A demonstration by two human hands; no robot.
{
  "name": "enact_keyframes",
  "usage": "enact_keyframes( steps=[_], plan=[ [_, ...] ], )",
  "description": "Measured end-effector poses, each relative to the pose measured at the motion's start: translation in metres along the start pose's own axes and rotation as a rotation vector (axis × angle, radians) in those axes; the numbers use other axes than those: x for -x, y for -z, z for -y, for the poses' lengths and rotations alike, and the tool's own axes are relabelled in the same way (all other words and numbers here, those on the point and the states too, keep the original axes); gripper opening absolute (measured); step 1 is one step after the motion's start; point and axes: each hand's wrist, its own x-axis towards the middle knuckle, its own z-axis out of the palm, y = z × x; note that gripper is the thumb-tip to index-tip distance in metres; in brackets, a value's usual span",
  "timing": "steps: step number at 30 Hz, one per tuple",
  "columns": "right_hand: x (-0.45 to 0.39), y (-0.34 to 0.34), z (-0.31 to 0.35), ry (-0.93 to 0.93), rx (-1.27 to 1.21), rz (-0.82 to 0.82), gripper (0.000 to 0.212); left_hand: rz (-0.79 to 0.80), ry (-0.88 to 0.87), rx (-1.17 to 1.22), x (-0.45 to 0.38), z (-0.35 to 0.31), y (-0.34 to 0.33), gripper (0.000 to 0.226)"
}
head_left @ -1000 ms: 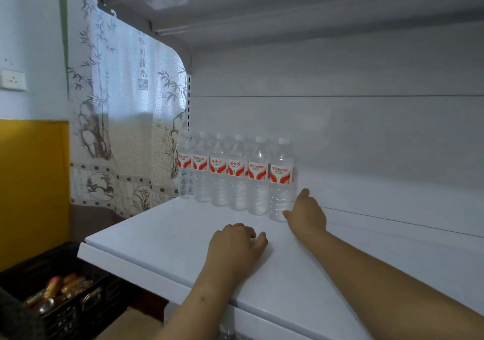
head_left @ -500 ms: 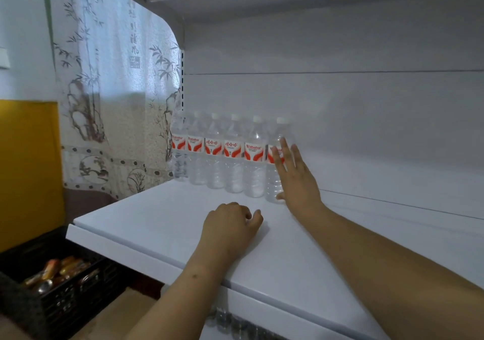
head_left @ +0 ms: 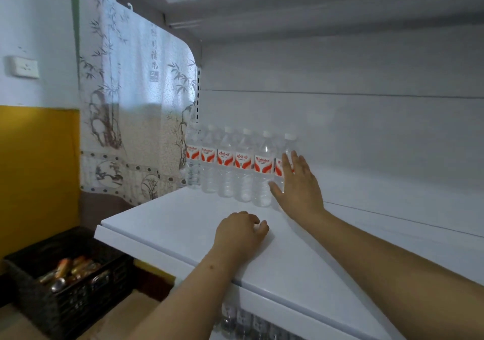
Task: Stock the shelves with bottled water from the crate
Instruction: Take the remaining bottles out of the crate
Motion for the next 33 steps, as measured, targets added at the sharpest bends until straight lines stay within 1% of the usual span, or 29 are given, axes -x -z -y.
enact_keyframes(
  steps=[2,4,7,10,13,14,16,18,21,23,26,28,29,31,33],
  plan=[
    [0.002,0.021,0.016,-0.013,-0.109,0.026,0.081,0.104,0.013,-0.003,0.004,0.003,0.016,0.048],
    [0.007,0.039,0.036,-0.005,-0.208,0.057,0.081,0.128,0.013,0.001,0.015,0.005,0.040,0.053],
    [0.016,0.060,0.076,0.040,-0.335,0.082,0.082,0.012,0.027,0.018,0.048,0.013,0.078,0.056],
    [0.029,0.072,0.130,0.089,-0.508,0.129,0.080,-0.114,0.065,0.031,0.099,0.041,0.113,0.055],
    [0.057,0.078,0.192,0.136,-0.742,0.188,0.074,-0.194,0.198,-0.008,0.159,0.086,0.141,0.054],
    [0.071,0.076,0.213,0.153,-0.801,0.211,0.074,-0.189,0.255,-0.050,0.179,0.102,0.146,0.054],
    [0.100,0.069,0.250,0.187,-0.875,0.297,0.074,-0.131,0.370,-0.135,0.220,0.136,0.151,0.056],
    [0.136,0.055,0.284,0.252,-0.916,0.383,0.074,-0.079,0.498,-0.166,0.260,0.171,0.150,0.057],
    [0.184,0.018,0.326,0.365,-0.916,0.492,0.075,-0.017,0.665,-0.161,0.311,0.230,0.135,0.058],
    [0.211,-0.021,0.350,0.402,-0.880,0.581,0.074,0.052,0.766,-0.150,0.339,0.274,0.114,0.057],
    [0.244,-0.094,0.380,0.401,-0.791,0.744,0.074,0.204,0.926,-0.115,0.373,0.339,0.071,0.056],
    [0.262,-0.145,0.397,0.368,-0.746,0.836,0.073,0.307,1.019,-0.067,0.391,0.377,0.040,0.055],
    [0.271,-0.172,0.404,0.341,-0.733,0.870,0.071,0.356,1.054,-0.038,0.397,0.397,0.020,0.058],
    [0.287,-0.222,0.419,0.300,-0.688,0.957,0.059,0.444,1.111,0.038,0.406,0.435,-0.020,0.073],
    [0.303,-0.291,0.439,0.254,-0.583,1.107,0.052,0.445,1.195,0.118,0.406,0.490,-0.078,0.087]
  ],
)
